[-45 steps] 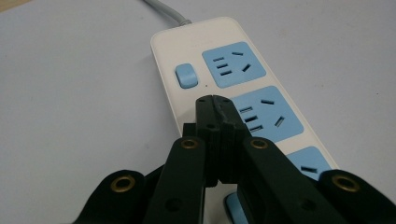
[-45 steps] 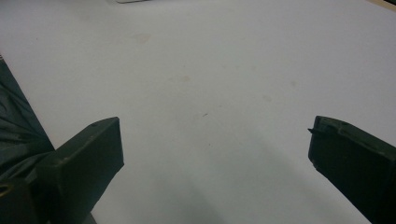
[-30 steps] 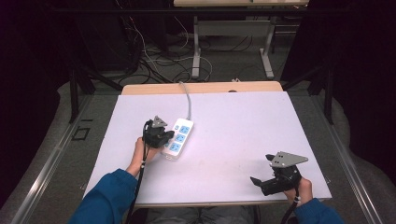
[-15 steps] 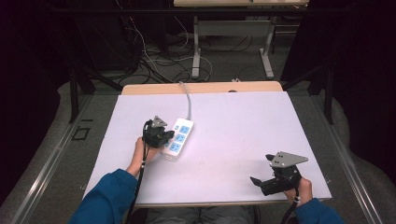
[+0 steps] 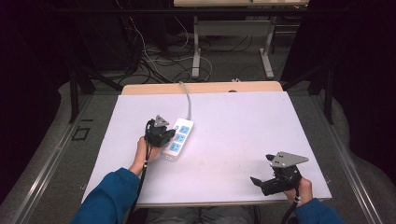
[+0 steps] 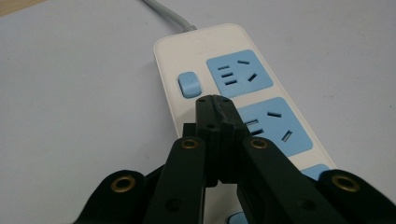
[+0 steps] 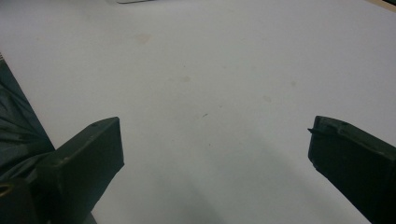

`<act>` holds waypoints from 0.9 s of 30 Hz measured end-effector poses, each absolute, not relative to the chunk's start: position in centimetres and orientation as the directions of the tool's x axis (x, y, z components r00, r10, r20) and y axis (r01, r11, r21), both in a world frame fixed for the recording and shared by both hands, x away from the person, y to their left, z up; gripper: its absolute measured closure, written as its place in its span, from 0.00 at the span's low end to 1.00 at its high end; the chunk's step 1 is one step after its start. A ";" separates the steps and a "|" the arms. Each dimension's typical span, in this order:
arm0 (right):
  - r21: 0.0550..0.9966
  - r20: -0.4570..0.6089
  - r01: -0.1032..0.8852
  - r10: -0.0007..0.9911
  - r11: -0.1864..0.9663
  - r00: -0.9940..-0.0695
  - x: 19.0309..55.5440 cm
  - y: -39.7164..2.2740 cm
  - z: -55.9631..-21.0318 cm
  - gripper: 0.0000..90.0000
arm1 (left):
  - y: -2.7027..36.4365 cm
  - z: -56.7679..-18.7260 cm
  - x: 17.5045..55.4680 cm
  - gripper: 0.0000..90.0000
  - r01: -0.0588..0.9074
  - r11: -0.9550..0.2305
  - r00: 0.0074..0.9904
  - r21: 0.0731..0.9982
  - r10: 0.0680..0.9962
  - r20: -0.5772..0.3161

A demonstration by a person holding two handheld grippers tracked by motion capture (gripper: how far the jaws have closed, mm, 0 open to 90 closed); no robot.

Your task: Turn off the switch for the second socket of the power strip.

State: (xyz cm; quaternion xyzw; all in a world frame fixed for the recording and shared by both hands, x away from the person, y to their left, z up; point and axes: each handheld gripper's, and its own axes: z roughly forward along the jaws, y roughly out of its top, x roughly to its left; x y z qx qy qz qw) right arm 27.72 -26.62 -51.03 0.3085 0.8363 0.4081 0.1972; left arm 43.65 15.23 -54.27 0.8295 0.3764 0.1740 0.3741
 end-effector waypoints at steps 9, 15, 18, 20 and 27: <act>0.803 -0.077 0.360 0.682 0.475 -0.727 27.7 -26.6 -51.0 0.03 | 15.3 -54.3 43.7 1.00 0.492 -0.436 0.660 0.753 0.751 0.004; 0.804 -0.076 0.358 0.679 0.475 -0.730 27.7 -26.6 -51.0 0.03 | 15.3 -54.3 43.7 1.00 0.492 -0.435 0.660 0.754 0.752 0.003; 0.805 -0.077 0.357 0.680 0.474 -0.729 27.6 -26.6 -51.0 0.03 | 15.2 -54.3 43.6 1.00 0.493 -0.434 0.656 0.754 0.755 0.006; 0.805 -0.077 0.357 0.680 0.474 -0.729 27.6 -26.6 -51.0 0.03 | 15.2 -54.3 43.6 1.00 0.493 -0.434 0.656 0.754 0.755 0.006; 0.800 -0.078 0.357 0.673 0.483 -0.736 27.7 -26.6 -50.9 0.03 | 15.2 -54.3 43.6 1.00 0.494 -0.434 0.655 0.754 0.756 0.006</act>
